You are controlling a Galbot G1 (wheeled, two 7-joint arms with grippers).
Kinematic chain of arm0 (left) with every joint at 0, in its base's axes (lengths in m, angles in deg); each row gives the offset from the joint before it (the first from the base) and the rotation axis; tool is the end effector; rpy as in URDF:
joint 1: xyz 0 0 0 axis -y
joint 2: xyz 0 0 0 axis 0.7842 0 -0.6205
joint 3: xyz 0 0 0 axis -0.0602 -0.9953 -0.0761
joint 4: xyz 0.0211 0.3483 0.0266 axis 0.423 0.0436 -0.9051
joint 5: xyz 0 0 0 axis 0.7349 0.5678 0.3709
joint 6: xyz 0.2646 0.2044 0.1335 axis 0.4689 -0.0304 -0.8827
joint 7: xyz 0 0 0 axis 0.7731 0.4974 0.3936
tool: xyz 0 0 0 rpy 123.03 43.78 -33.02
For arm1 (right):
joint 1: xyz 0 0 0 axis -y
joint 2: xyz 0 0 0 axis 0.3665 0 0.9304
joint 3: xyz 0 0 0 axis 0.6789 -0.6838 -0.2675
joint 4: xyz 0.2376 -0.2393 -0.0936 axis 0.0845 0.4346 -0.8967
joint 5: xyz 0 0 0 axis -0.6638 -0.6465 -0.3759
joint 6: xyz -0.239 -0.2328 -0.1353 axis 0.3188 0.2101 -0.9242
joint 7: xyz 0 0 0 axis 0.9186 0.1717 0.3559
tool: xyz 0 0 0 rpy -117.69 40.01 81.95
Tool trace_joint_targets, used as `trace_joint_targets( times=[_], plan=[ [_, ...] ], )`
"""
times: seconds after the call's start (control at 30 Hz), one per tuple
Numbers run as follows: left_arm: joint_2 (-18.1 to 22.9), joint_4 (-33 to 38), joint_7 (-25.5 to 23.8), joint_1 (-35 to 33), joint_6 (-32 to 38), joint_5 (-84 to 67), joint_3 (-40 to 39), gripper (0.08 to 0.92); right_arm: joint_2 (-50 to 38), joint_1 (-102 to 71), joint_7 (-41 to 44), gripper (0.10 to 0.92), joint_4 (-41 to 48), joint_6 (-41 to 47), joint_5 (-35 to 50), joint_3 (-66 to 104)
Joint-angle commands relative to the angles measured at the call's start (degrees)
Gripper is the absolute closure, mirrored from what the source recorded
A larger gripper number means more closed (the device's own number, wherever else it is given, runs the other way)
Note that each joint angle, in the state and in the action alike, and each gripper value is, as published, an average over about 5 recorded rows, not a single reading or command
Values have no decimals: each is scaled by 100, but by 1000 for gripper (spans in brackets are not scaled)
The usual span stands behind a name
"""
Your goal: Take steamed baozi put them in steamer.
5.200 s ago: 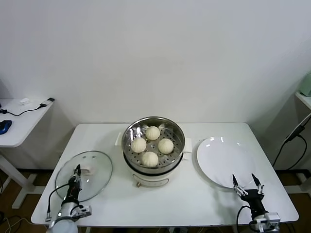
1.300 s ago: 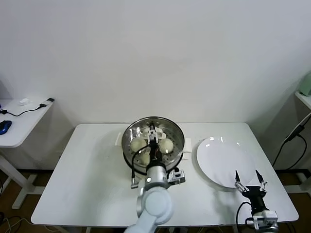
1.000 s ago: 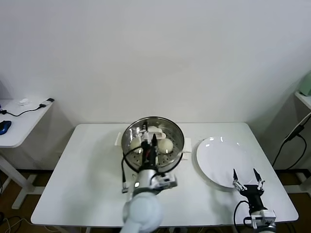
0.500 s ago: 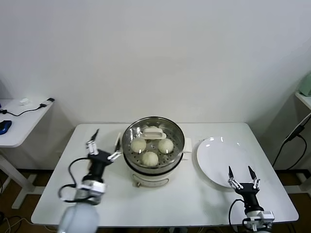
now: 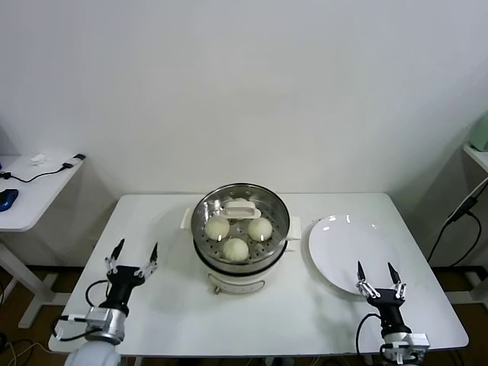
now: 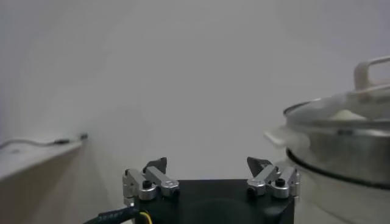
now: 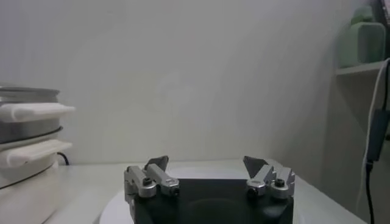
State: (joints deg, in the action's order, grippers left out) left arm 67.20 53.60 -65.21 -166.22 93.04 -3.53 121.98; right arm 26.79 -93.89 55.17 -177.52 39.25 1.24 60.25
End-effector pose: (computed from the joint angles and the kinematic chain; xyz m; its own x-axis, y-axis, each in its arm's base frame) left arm 0.2159 0.1085 -0.3644 -0.9993 0.0115 0.0345 0.0169 0.9867 0.1614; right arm 0.1909 -0.1345 -0.4304 -0.9982 0.0572 0.0199 0.0576 0.9982 0.0186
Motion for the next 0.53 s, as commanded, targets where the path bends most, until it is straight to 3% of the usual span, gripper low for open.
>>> trace_joint_targets(
  times=[0.03,0.53],
  plan=[
    [-114,-759,-126,-177,641,-922,158,177,22,-8,-16,203,38,26,67,-54],
    [34,-452,-130,-318,626,-653,-31,177,74,32,-27,203,-26,35,26,-18]
  ],
)
